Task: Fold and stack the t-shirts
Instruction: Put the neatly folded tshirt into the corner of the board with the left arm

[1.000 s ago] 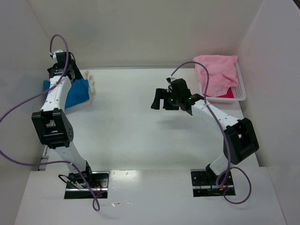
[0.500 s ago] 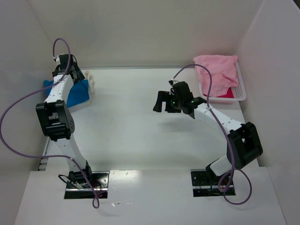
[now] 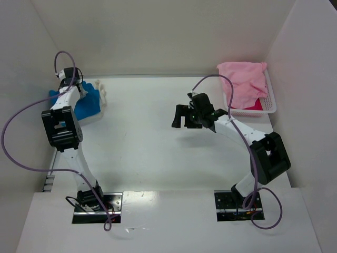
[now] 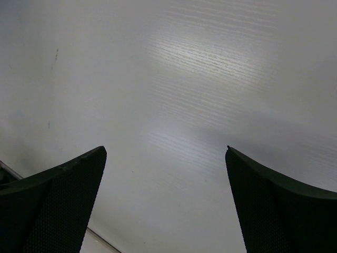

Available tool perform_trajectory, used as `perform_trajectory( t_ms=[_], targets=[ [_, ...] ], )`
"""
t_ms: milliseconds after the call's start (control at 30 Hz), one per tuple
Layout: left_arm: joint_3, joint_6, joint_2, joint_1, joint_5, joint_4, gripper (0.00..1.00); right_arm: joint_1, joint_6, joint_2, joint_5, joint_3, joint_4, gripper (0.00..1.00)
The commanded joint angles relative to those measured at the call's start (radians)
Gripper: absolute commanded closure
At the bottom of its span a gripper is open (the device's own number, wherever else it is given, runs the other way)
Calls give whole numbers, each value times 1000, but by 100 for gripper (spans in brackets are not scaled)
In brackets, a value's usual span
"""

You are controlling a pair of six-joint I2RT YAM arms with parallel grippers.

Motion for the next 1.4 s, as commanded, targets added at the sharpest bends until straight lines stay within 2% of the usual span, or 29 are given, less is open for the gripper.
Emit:
perform_trajectory(
  t_ms=[0,267,433,633,700,767,867,967,1000,1133,1267,1367],
  targets=[
    [23,-22,40,-5,50,49,93,12,-22,3,2,13,39,1],
    [77,-11,121,-38,150,69,92,12,-13,3,-7,4,39,1],
    [115,9,157,-54,247,60,82,12,-13,3,-7,4,39,1],
    [109,27,107,-56,226,40,74,12,-13,3,-7,-5,39,1],
    [102,9,83,-44,194,21,67,12,-13,-6,-7,-5,39,1],
    [71,-14,38,-11,179,19,64,12,-3,-22,-7,-5,39,0],
    [-11,-42,-48,27,172,37,52,12,4,-63,-7,-5,39,0],
    [-59,-45,-127,60,193,62,30,12,16,-114,-7,-5,39,0],
    [-62,-45,-139,64,193,48,26,12,16,-127,4,-5,39,0],
    [-11,-11,-181,90,295,-40,12,12,79,-169,144,45,-8,0],
    [-28,73,-294,82,520,-53,6,6,108,-181,291,143,-42,0],
    [-31,141,-400,51,576,-79,1,-41,108,-172,324,229,-72,0]
  ],
)
